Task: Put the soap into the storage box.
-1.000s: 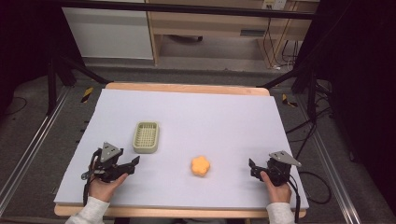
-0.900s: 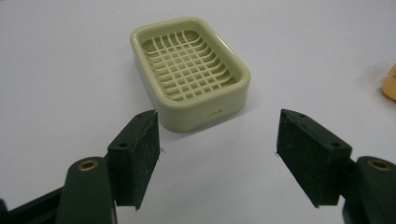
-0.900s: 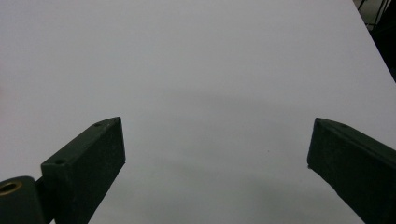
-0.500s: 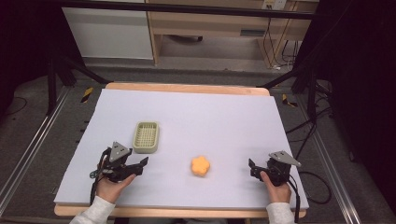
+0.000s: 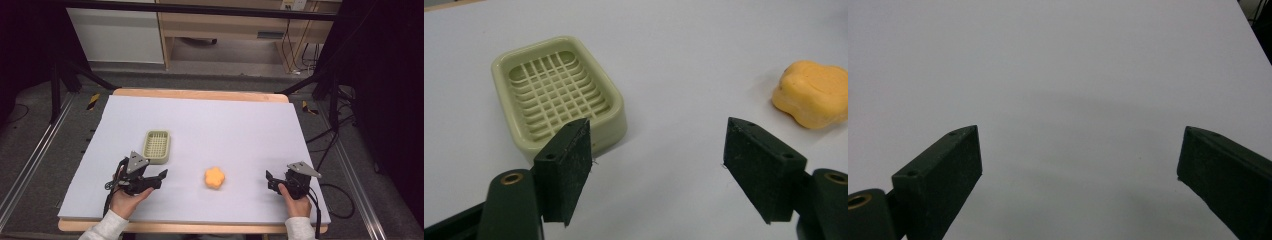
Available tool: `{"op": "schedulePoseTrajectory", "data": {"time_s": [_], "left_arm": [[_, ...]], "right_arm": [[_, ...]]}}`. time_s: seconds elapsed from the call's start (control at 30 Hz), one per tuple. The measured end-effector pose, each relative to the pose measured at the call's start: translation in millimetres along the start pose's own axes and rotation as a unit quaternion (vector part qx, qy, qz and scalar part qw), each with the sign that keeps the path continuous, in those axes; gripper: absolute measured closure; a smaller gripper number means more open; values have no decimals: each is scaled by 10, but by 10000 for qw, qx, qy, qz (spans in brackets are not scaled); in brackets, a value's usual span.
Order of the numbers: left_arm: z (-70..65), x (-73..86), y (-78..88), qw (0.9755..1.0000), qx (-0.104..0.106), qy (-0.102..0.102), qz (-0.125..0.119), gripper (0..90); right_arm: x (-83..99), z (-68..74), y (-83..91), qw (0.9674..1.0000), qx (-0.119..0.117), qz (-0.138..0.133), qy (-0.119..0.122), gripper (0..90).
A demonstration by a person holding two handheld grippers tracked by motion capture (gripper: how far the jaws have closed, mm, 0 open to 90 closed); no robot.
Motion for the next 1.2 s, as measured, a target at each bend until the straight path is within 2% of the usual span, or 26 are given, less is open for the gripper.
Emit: {"op": "schedulePoseTrajectory", "data": {"time_s": [0.47, 0.63, 1.2], "left_arm": [[-191, -89, -81, 9996, 175, -218, 67, 248], [-302, -150, -132, 9992, 260, -310, 60, 234], [-517, -229, -297, 9978, 466, -441, 147, 224]], "right_arm": [[9, -3, -8, 10000, 21, 30, -35, 46], [20, -7, -17, 10000, 18, 52, -55, 46], [47, 5, -25, 9999, -26, 109, -58, 36]]}}
Point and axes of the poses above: each handheld gripper's, and its own axes: y roughly backward along the jaws, x roughly out of its underside, z roughly to its left, the point moved 3 cm from there along -y, roughly forward along the jaws, and after that the axes turned 5 degrees about -z, right-handed, at the moved point
